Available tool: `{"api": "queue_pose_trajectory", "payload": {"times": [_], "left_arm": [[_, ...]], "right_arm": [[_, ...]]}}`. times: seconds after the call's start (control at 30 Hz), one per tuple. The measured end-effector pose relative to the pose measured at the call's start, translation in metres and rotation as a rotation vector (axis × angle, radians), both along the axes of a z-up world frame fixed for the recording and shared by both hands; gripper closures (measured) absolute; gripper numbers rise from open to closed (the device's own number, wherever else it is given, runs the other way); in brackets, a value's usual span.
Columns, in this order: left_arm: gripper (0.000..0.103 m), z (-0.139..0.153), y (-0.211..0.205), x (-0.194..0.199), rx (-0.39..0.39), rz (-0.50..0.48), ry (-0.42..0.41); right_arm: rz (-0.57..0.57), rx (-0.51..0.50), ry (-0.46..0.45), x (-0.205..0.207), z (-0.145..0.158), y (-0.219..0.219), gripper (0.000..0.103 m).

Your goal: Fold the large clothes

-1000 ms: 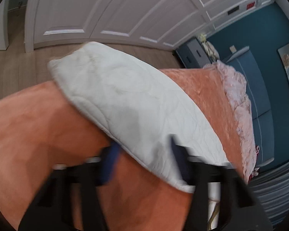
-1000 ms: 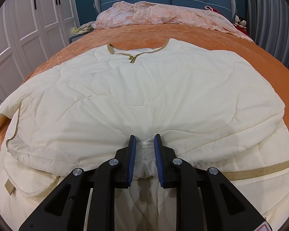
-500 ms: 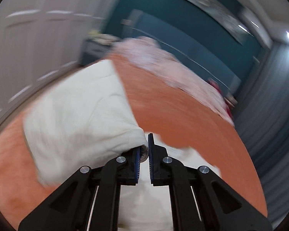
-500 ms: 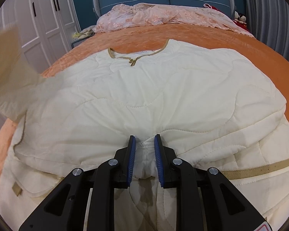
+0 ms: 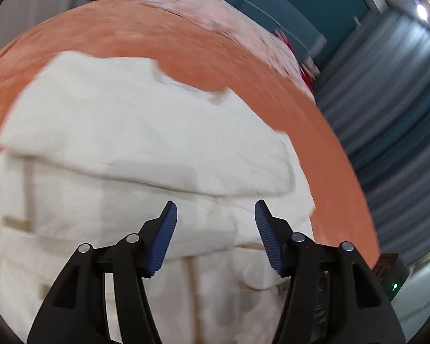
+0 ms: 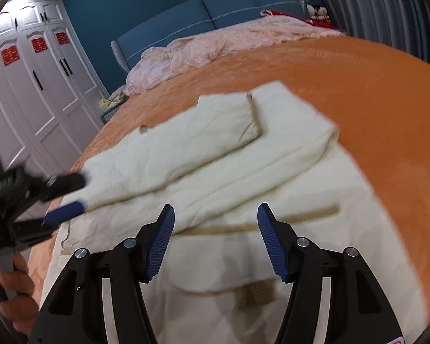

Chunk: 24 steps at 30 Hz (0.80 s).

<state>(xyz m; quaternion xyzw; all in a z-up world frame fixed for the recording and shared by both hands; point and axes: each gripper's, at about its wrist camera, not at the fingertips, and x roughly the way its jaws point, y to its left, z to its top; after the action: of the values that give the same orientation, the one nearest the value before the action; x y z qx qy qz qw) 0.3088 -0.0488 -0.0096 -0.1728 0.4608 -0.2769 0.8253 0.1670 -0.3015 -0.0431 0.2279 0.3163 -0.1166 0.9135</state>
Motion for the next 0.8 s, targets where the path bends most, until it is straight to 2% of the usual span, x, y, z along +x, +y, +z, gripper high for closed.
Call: {"api": "queue_pose_trajectory", "payload": {"times": [0.1, 0.23, 0.37, 0.47, 0.5, 0.53, 0.57, 0.6, 0.63, 0.73, 0.8], "left_arm": [[0.044, -0.004, 0.05, 0.011, -0.046, 0.125, 0.032], [0.044, -0.024, 0.116, 0.042, -0.151, 0.289, 0.147], [0.044, -0.056, 0.155, 0.059, -0.246, 0.407, 0.257], [0.044, -0.069, 0.165, 0.067, -0.298, 0.447, 0.292], [0.047, -0.071, 0.167, 0.066, -0.302, 0.451, 0.295], [0.055, -0.072, 0.166, 0.069, -0.299, 0.453, 0.295], [0.062, -0.071, 0.164, 0.072, -0.289, 0.453, 0.288], [0.076, -0.066, 0.162, 0.075, -0.259, 0.455, 0.274], [0.084, -0.062, 0.16, 0.074, -0.241, 0.451, 0.258], [0.092, -0.044, 0.161, 0.066, -0.185, 0.442, 0.19], [0.091, -0.04, 0.159, 0.06, -0.139, 0.416, 0.15]], "right_arm": [[-0.002, -0.019, -0.032, 0.013, 0.016, -0.015, 0.043], [-0.071, 0.027, -0.048, 0.036, 0.025, -0.045, 0.039], [-0.111, 0.074, 0.036, 0.077, 0.013, -0.072, 0.038], [-0.111, 0.109, 0.081, 0.091, 0.0, -0.076, 0.041], [-0.085, 0.115, 0.084, 0.097, -0.003, -0.074, 0.062], [-0.062, 0.109, 0.095, 0.1, -0.004, -0.07, 0.093], [-0.051, 0.091, 0.107, 0.102, -0.002, -0.066, 0.101], [-0.047, 0.083, 0.066, 0.097, 0.008, -0.065, 0.101], [-0.054, 0.081, 0.024, 0.089, 0.017, -0.065, 0.101], [-0.063, 0.074, -0.091, 0.054, 0.048, -0.07, 0.101], [-0.047, 0.023, -0.076, 0.041, 0.049, -0.069, 0.101]]}}
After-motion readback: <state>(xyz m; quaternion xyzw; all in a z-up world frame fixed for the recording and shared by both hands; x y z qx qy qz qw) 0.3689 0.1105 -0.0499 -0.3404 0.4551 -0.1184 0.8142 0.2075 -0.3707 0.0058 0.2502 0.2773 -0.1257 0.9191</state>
